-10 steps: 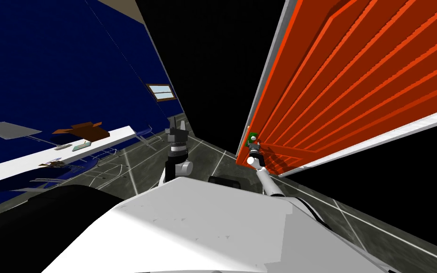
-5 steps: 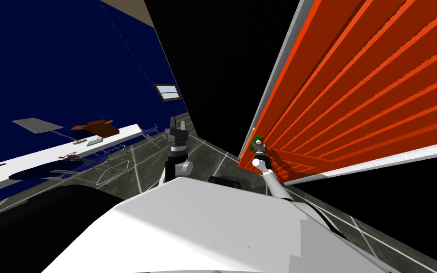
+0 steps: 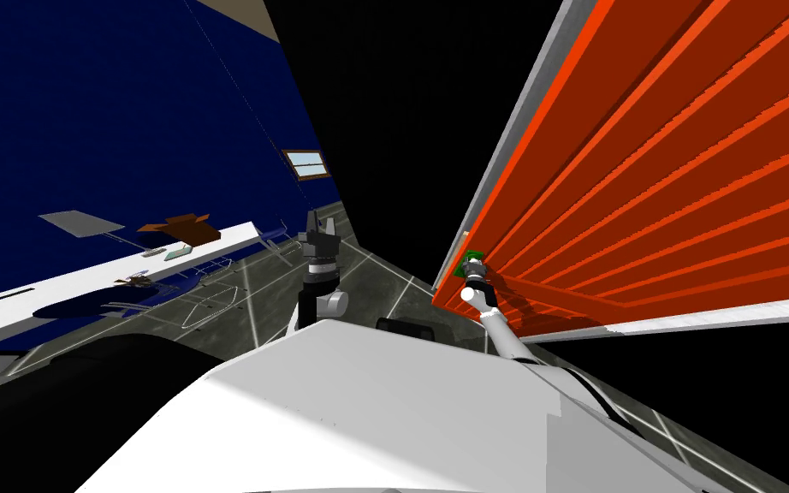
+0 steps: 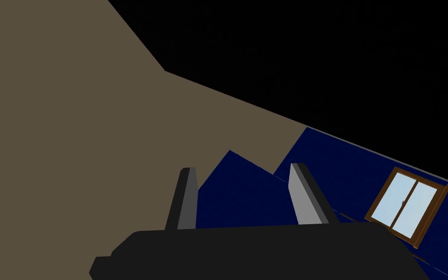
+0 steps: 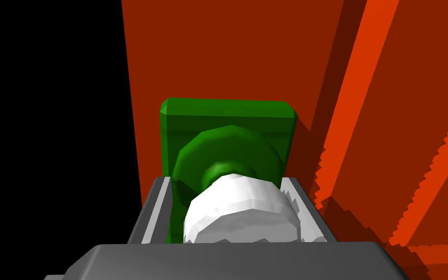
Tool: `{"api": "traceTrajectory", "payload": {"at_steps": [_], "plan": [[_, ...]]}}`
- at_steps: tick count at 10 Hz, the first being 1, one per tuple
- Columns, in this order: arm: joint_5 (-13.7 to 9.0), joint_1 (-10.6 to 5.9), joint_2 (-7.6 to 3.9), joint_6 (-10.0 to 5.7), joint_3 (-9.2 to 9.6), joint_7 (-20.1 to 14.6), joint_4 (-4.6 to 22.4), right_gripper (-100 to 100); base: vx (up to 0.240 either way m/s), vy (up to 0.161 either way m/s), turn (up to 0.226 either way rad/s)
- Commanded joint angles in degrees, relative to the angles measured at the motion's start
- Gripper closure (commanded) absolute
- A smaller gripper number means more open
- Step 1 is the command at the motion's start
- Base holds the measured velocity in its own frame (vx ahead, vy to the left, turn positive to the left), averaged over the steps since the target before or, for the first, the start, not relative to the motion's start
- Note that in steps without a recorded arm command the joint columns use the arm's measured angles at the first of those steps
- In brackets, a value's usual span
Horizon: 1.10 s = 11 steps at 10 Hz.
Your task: Pull the door open
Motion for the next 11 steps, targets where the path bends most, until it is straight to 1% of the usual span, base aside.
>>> {"api": "traceTrajectory", "payload": {"at_steps": [1, 5, 6, 8, 11], "plan": [[0.03, -0.05, 0.10, -0.06, 0.12, -0.06, 0.05, 100, -0.012, -0.011, -0.007], [0.03, -0.05, 0.10, -0.06, 0.12, -0.06, 0.05, 100, -0.002, -0.002, 0.004], [0.02, 0.39, -1.02, 0.08, 1.15, -1.48, -0.41, 100, -0.122, -0.043, 0.162], [0.00, 0.85, -2.12, 0.18, 2.33, -3.02, -0.95, 100, -0.241, -0.074, 0.183], [-0.02, 1.68, -4.08, 0.37, 4.43, -5.77, -1.92, 100, -0.217, -0.090, 0.179]]}}
